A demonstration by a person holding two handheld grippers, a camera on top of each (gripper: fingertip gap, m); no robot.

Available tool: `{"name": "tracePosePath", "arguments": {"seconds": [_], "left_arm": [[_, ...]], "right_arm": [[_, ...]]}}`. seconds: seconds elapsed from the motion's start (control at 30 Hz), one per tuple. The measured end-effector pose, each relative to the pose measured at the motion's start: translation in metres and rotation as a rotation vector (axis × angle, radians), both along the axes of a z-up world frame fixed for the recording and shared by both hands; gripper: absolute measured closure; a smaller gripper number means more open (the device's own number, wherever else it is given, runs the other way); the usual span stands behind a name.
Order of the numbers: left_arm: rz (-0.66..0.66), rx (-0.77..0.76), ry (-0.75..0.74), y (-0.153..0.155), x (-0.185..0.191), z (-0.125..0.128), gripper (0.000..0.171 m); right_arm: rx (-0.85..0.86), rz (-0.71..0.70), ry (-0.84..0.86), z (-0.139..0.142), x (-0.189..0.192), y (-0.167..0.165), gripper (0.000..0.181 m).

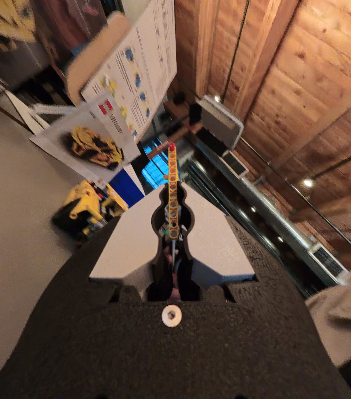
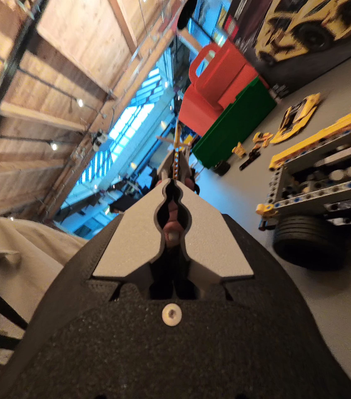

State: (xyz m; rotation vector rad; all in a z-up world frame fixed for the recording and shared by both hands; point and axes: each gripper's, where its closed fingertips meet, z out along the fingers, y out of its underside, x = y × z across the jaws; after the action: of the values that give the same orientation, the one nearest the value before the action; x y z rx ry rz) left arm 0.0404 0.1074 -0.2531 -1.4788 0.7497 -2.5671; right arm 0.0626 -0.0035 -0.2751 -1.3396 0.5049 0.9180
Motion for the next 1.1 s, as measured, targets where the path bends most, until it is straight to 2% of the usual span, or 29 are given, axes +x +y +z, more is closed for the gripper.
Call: {"name": "tracePosePath", "arguments": {"seconds": [0.07,0.2,0.27,0.3,0.4,0.5,0.77,0.87,1.03,1.1], "left_arm": [[-0.074,0.074,-0.002,-0.029,0.002,0.001,0.165],[-0.186,0.120,-0.022,-0.055,0.000,0.004,0.166],[-0.215,0.169,-0.044,-0.067,-0.004,0.006,0.166],[-0.219,0.200,-0.043,-0.071,-0.004,0.005,0.166],[-0.254,0.238,-0.040,-0.082,-0.005,0.003,0.166],[-0.251,0.289,-0.026,-0.087,-0.004,-0.001,0.166],[-0.279,0.276,-0.018,-0.092,-0.003,-0.002,0.166],[-0.256,0.280,-0.025,-0.087,-0.004,0.000,0.166],[-0.244,0.212,0.024,-0.078,0.002,-0.007,0.167],[-0.244,0.244,0.044,-0.080,0.002,-0.011,0.166]], "right_arm": [[-0.017,0.052,-0.041,0.000,-0.015,0.011,0.181],[0.008,0.035,-0.110,0.013,-0.012,0.020,0.181],[0.045,0.069,-0.063,0.019,-0.017,0.025,0.158],[0.063,0.092,-0.036,0.022,-0.020,0.025,0.155],[0.070,0.081,-0.041,0.023,-0.021,0.026,0.161],[0.088,0.043,-0.047,0.027,-0.014,0.021,0.177],[0.087,0.093,-0.001,0.026,-0.019,0.023,0.176],[0.060,0.081,-0.075,0.023,-0.021,0.022,0.176],[0.013,0.092,-0.030,0.010,-0.019,0.024,0.177],[-0.016,0.094,-0.041,0.006,-0.017,0.024,0.177]]}}
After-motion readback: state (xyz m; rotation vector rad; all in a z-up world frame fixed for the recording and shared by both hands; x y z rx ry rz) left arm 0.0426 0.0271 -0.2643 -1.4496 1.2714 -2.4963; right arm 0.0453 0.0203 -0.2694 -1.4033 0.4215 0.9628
